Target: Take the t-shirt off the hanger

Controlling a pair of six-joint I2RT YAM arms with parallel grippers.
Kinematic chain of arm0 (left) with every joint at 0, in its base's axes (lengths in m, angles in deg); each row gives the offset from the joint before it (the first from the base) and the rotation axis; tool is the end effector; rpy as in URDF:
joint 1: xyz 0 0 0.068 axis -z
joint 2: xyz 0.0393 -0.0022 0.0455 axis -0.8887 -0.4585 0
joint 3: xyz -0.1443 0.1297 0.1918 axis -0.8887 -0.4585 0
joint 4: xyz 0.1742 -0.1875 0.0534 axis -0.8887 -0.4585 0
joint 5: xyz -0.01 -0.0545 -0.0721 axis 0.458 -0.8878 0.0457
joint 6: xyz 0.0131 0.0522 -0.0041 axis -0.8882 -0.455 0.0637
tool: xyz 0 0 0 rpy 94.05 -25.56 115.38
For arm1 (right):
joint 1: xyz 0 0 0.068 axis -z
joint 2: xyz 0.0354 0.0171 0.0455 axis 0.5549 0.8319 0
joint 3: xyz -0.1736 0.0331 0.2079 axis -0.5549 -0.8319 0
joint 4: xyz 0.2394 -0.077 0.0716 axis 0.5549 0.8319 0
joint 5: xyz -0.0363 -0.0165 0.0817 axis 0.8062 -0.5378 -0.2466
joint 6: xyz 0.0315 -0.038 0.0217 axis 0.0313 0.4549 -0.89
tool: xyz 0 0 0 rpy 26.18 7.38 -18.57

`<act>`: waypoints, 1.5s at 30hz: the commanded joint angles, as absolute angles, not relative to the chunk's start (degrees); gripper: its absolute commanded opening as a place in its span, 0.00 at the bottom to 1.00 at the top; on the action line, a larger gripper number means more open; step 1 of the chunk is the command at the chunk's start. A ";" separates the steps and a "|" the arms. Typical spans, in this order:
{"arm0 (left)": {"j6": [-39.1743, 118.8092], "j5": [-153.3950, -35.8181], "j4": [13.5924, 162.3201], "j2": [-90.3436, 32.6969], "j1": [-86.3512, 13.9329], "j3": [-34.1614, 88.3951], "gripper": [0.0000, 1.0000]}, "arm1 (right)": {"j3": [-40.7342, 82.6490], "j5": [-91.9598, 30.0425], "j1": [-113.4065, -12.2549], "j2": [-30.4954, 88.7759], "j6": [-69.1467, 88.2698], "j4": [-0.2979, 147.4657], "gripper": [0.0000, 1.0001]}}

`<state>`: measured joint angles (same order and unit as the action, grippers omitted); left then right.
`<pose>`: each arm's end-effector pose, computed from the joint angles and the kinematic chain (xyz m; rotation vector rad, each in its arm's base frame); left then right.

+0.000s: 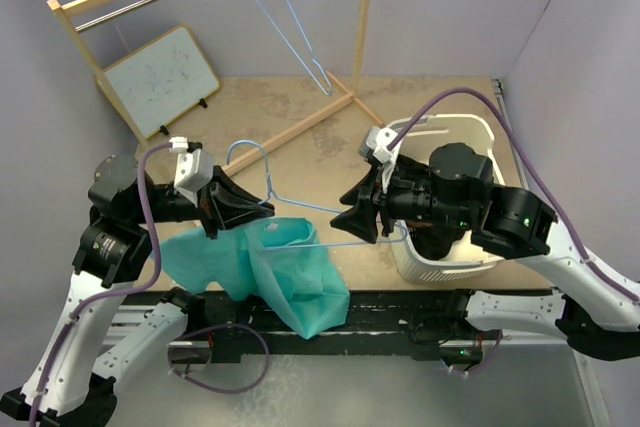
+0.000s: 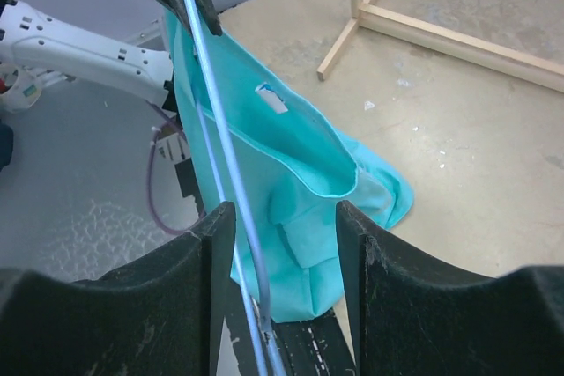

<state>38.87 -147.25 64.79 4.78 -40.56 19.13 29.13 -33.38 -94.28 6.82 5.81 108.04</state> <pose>0.0978 -0.0733 0.4403 1.0224 1.3669 -1.2472 0.0865 0.1659 0.4784 -0.9110 1.6280 1.0412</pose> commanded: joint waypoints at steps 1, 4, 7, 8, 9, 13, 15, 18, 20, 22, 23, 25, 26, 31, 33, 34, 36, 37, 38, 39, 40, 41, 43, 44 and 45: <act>41.92 -150.84 70.98 4.95 -40.63 21.14 0.00 | 29.18 -36.40 -94.01 5.35 7.52 106.35 0.51; 42.29 -150.01 71.46 5.30 -40.61 21.04 0.00 | 28.53 -37.49 -94.01 5.22 7.44 105.87 0.28; 42.10 -146.22 70.97 5.76 -40.63 20.73 0.20 | 28.21 -34.98 -94.06 4.35 4.96 106.67 0.00; 41.85 -143.37 70.50 5.99 -40.56 20.48 0.37 | 28.20 -34.03 -94.08 3.94 4.38 106.73 0.00; 41.66 -139.84 69.96 6.21 -40.59 20.21 0.45 | 28.39 -31.42 -94.07 3.53 3.71 107.15 0.00; 40.92 -127.93 66.98 5.92 -40.64 19.05 0.66 | 30.00 -20.08 -94.07 1.00 0.48 110.30 0.00; 40.69 -124.50 65.58 5.43 -40.63 18.77 0.68 | 31.52 -18.03 -94.08 0.08 -0.35 112.30 0.00; 40.22 -119.87 62.98 6.51 -40.63 18.41 0.69 | 33.74 -18.49 -94.04 -0.46 -1.15 115.62 0.00; 39.73 -114.17 60.71 8.96 -40.60 17.76 0.69 | 35.75 -18.61 -94.05 0.29 -1.65 118.67 0.00; 38.98 -108.31 57.34 12.20 -40.58 16.80 0.69 | 37.38 -18.02 -94.01 1.26 -1.79 120.37 0.00; 39.00 -104.90 55.64 14.31 -40.60 15.90 0.68 | 38.02 -17.34 -94.06 1.80 -1.78 120.21 0.00; 39.74 -99.14 52.61 18.70 -40.62 13.76 0.67 | 39.84 -15.21 -94.04 3.53 -1.03 118.45 0.00; 40.09 -97.38 51.59 21.28 -40.64 12.55 0.67 | 41.19 -13.39 -94.04 5.05 -0.58 117.30 0.00; 43.29 -86.85 48.21 33.04 -40.51 7.71 0.66 | 51.78 -5.86 -94.04 16.81 4.46 108.09 0.00; 43.76 -85.12 48.36 36.63 -40.58 6.48 0.65 | 57.01 -4.06 -94.05 22.36 7.38 104.06 0.00; 44.51 -84.30 48.54 38.20 -40.57 5.51 0.65 | 61.33 -3.44 -93.98 26.38 8.79 102.39 0.00; 44.98 -82.99 49.03 40.46 -40.62 3.54 0.65 | 68.47 -2.49 -93.82 32.47 11.22 100.13 0.00; 44.83 -82.66 49.52 41.06 -40.64 3.17 0.65 | 72.61 -2.25 -93.57 35.75 12.25 99.65 0.00; 44.69 -82.31 49.01 41.16 -40.65 3.33 0.65 | 76.79 -2.63 -93.00 38.77 12.98 99.74 0.00; 44.93 -81.59 48.61 41.03 -40.65 3.56 0.65 | 80.83 -3.65 -92.17 41.93 13.26 100.04 0.00; 45.19 -81.18 48.45 40.89 -40.60 3.51 0.65 | 84.68 -4.81 -91.00 44.82 13.25 100.57 0.00; 45.34 -81.24 48.64 40.80 -40.60 3.28 0.65 | 87.69 -6.18 -89.90 47.34 12.77 101.07 0.00; 45.20 -82.61 49.22 40.47 -40.65 2.74 0.65 | 90.80 -9.13 -87.26 50.75 10.93 100.99 0.00; 45.17 -82.93 49.36 40.20 -40.63 2.61 0.65 | 90.55 -10.43 -86.21 51.57 9.61 100.20 0.00; 45.17 -82.92 49.34 39.89 -40.62 2.56 0.65 | 88.97 -11.35 -85.33 51.55 9.11 98.70 0.00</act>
